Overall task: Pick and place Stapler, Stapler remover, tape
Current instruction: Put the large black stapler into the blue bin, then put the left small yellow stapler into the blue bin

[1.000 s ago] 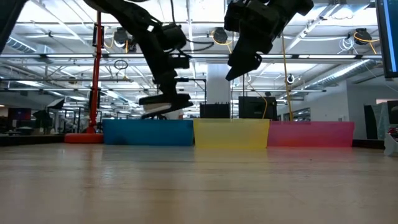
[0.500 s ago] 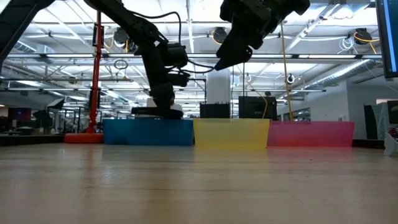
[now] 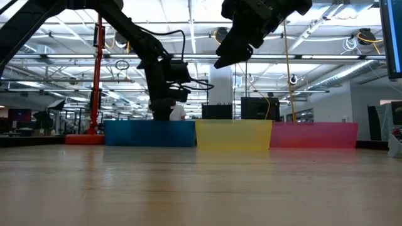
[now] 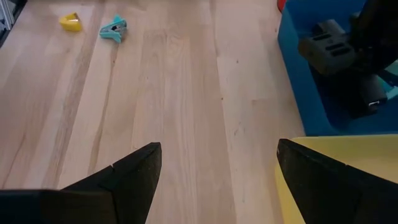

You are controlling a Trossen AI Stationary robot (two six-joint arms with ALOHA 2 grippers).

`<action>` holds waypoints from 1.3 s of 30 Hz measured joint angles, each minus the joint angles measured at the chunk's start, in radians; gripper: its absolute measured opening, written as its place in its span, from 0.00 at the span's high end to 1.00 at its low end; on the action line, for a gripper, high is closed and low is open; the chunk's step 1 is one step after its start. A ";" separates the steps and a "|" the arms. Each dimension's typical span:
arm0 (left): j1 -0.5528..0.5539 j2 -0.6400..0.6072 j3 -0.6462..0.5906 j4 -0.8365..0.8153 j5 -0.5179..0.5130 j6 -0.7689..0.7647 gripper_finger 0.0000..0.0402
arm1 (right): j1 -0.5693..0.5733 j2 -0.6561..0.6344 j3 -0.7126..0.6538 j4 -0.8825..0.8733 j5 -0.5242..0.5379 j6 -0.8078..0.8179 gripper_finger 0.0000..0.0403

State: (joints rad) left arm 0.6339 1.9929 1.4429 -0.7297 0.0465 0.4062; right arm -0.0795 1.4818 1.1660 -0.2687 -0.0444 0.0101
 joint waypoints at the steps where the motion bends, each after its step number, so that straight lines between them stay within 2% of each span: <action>1: 0.004 0.001 0.000 0.000 0.001 0.001 0.67 | 0.000 0.000 0.000 0.005 0.000 0.000 0.23; 10: 0.025 0.000 0.000 0.036 0.001 0.007 0.66 | 0.000 0.000 0.000 0.014 0.000 -0.007 0.23; 14: 0.025 0.000 0.000 0.044 0.000 0.009 0.54 | 0.000 0.000 0.000 0.013 0.000 -0.007 0.23; 17: 0.025 -0.001 0.000 0.045 -0.003 0.010 0.50 | 0.000 0.000 0.000 0.013 -0.002 -0.007 0.23; 21: 0.025 -0.001 0.000 0.053 -0.004 0.010 0.50 | 0.000 0.000 0.000 0.012 -0.004 -0.005 0.23; 25: 0.023 -0.022 -0.001 0.043 -0.076 -0.015 0.52 | 0.000 0.000 0.000 0.010 -0.004 -0.004 0.23; 29: 0.011 -0.096 0.014 -0.042 -0.138 -0.086 0.52 | 0.000 0.000 0.000 0.009 -0.004 -0.004 0.23; 35: -0.046 -0.299 0.021 -0.270 -0.125 -0.261 0.50 | 0.000 0.000 0.001 0.005 -0.004 -0.003 0.23; 39: -0.132 -0.452 0.021 -0.443 -0.114 -0.414 0.50 | 0.000 0.000 0.001 0.005 -0.004 0.007 0.23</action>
State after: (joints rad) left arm 0.5024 1.5414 1.4639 -1.1722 -0.0678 -0.0073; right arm -0.0795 1.4815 1.1667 -0.2638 -0.0486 0.0168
